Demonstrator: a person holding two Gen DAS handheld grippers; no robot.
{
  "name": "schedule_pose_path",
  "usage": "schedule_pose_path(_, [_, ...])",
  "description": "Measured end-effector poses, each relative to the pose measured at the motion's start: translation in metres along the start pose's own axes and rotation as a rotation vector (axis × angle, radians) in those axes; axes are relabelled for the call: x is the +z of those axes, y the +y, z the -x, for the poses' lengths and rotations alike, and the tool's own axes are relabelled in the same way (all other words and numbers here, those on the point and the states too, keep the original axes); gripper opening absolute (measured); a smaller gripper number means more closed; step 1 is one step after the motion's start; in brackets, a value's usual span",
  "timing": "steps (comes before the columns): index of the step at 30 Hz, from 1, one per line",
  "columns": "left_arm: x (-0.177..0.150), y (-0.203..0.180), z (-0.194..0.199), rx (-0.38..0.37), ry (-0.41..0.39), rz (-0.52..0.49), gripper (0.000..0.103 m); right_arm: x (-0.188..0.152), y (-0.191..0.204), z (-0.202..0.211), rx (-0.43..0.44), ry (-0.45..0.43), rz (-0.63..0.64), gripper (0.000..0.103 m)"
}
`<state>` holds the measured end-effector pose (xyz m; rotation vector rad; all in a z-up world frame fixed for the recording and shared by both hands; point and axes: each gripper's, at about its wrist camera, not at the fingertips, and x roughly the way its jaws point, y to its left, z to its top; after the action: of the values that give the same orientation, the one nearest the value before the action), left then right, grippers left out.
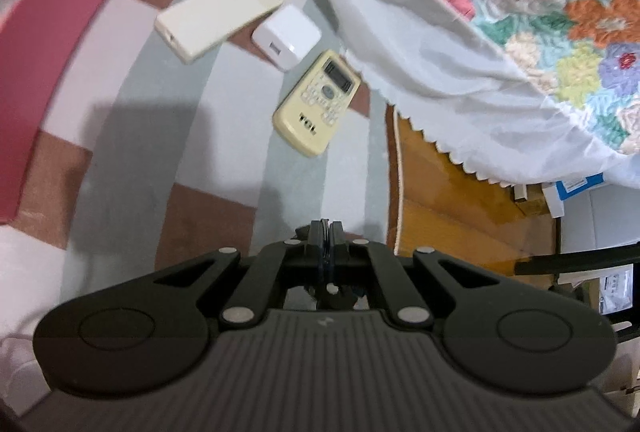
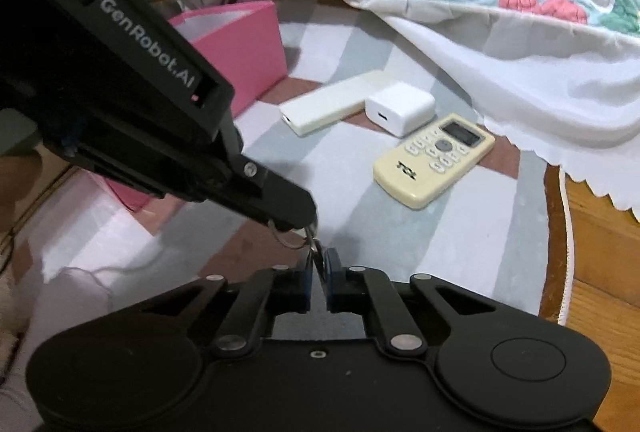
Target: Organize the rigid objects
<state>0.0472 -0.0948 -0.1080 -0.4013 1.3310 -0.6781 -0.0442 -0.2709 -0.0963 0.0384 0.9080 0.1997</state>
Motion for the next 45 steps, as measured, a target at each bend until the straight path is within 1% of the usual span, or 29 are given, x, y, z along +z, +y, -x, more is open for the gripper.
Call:
schedule_pose_path(3, [0.002, -0.010, 0.017, 0.031, -0.043, -0.059, 0.002, 0.006, 0.003, 0.010, 0.034, -0.018, -0.010, 0.006])
schedule_pose_path(6, [0.005, -0.016, 0.032, 0.037, -0.074, -0.086, 0.002, 0.015, 0.008, 0.018, 0.051, -0.043, 0.005, 0.006])
schedule_pose_path(10, [0.005, -0.018, 0.053, 0.035, -0.115, -0.086, 0.002, 0.028, 0.018, 0.031, 0.080, -0.088, 0.034, 0.006])
schedule_pose_path(13, [0.003, -0.018, 0.074, 0.038, -0.166, -0.077, 0.002, 0.038, 0.027, 0.040, 0.110, -0.117, 0.061, 0.006])
schedule_pose_path(16, [0.004, -0.017, 0.096, 0.018, -0.200, -0.053, 0.002, 0.049, 0.040, 0.046, 0.124, -0.140, 0.122, 0.006])
schedule_pose_path(20, [0.007, -0.013, 0.130, 0.029, -0.274, -0.046, 0.002, 0.068, 0.058, 0.049, 0.153, -0.169, 0.207, 0.006])
schedule_pose_path(22, [0.010, -0.010, 0.144, 0.035, -0.302, -0.044, 0.002, 0.080, 0.068, 0.048, 0.169, -0.186, 0.251, 0.006])
schedule_pose_path(24, [0.013, -0.006, 0.160, 0.053, -0.350, -0.042, 0.002, 0.093, 0.079, 0.048, 0.189, -0.203, 0.285, 0.006])
schedule_pose_path(27, [0.018, 0.004, 0.181, 0.088, -0.419, -0.034, 0.002, 0.113, 0.094, 0.042, 0.209, -0.236, 0.303, 0.006])
schedule_pose_path(30, [0.024, 0.028, 0.197, 0.108, -0.463, 0.007, 0.002, 0.129, 0.108, 0.032, 0.209, -0.250, 0.329, 0.009])
schedule_pose_path(32, [0.029, 0.043, 0.202, 0.125, -0.480, 0.036, 0.002, 0.136, 0.113, 0.024, 0.219, -0.267, 0.321, 0.012])
schedule_pose_path(34, [0.034, 0.056, 0.204, 0.132, -0.480, 0.058, 0.002, 0.142, 0.113, 0.015, 0.258, -0.261, 0.294, 0.012])
schedule_pose_path(37, [0.042, 0.073, 0.201, 0.147, -0.479, 0.090, 0.002, 0.149, 0.114, 0.000, 0.299, -0.223, 0.259, 0.012])
schedule_pose_path(39, [0.045, 0.080, 0.197, 0.175, -0.476, 0.104, 0.002, 0.151, 0.118, -0.007, 0.305, -0.216, 0.264, 0.013])
schedule_pose_path(41, [0.044, 0.082, 0.191, 0.214, -0.460, 0.094, 0.002, 0.149, 0.120, -0.013, 0.303, -0.197, 0.274, 0.013])
schedule_pose_path(45, [0.040, 0.078, 0.177, 0.235, -0.386, 0.068, 0.002, 0.139, 0.109, -0.021, 0.264, -0.155, 0.259, 0.013])
